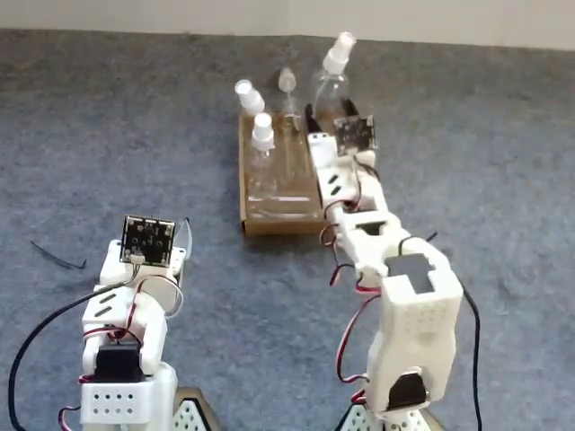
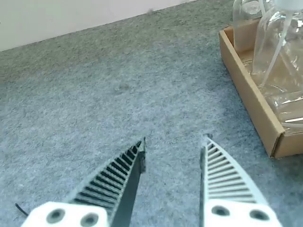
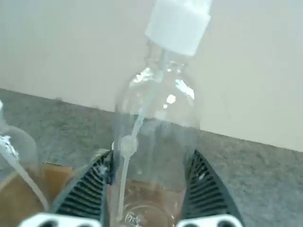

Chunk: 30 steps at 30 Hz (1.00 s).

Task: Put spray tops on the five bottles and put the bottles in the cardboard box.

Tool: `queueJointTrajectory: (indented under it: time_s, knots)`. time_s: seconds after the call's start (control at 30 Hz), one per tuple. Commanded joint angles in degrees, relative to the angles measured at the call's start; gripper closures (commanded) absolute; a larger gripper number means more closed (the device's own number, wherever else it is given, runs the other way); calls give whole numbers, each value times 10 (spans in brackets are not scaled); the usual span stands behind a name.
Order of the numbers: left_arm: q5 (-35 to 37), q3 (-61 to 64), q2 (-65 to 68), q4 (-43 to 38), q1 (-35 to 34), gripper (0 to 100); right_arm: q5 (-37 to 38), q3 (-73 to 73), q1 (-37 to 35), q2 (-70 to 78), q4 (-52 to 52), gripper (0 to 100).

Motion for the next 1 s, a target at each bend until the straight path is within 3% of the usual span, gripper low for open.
queueJointTrajectory:
  time_s: [0.0,0.33,0.8,0.97]
  knots:
    - [-5,-2,-5,-13,-3,829,-3,0,-2,8,-63,995]
    - [-5,-2,-5,-13,-3,829,-2,-2,6,93,-119,995]
    - [-5,-2,-5,-13,-3,829,-2,2,27,105,-117,991]
    - [-5,-2,-5,-13,-3,829,-2,3,27,105,-117,895]
